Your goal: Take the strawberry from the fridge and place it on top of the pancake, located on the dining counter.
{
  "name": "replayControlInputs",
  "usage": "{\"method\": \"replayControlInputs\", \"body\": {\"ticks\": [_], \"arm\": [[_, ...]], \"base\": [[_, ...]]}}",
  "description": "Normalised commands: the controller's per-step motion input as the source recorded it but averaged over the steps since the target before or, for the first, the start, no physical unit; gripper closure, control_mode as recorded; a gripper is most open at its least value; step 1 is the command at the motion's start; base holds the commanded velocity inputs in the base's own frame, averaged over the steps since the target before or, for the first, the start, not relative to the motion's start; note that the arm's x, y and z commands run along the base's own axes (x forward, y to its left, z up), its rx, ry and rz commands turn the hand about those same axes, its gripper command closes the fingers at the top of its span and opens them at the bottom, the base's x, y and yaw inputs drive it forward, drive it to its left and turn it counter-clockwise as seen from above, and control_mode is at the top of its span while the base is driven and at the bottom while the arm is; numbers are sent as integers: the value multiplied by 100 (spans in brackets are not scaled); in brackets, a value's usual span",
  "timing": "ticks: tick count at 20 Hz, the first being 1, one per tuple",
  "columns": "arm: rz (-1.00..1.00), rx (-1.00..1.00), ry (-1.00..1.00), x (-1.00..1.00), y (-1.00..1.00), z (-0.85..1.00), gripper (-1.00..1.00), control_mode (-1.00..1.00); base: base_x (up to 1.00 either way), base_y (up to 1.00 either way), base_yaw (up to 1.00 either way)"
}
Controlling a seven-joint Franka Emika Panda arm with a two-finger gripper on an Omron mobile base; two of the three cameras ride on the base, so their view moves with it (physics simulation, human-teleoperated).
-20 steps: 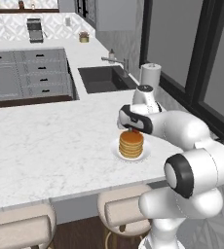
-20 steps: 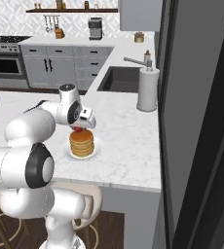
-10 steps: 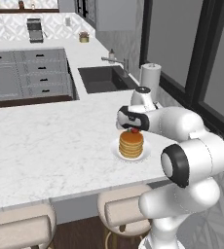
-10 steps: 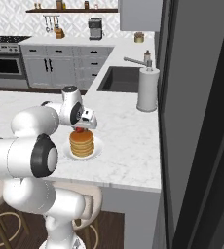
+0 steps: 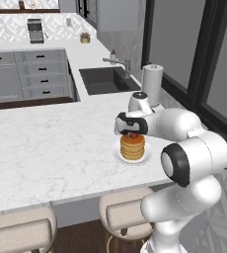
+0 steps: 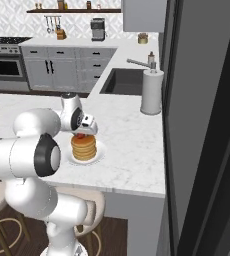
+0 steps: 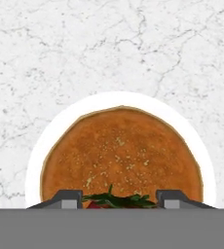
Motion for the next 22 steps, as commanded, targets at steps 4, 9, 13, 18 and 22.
{"method": "replayControlInputs", "body": {"ticks": [4, 9, 13, 18, 22], "arm": [[0, -1, 2, 13, 11, -17, 100, -100], [2, 0, 0, 0, 0, -5, 100, -100], [4, 0, -1, -13, 0, -16, 100, -100], [3, 0, 0, -1, 0, -19, 100, -100], [3, -2, 0, 0, 0, -34, -100, -100]], "base": [[0, 0, 0], [0, 0, 0], [0, 0, 0], [0, 0, 0], [0, 0, 0]]}}
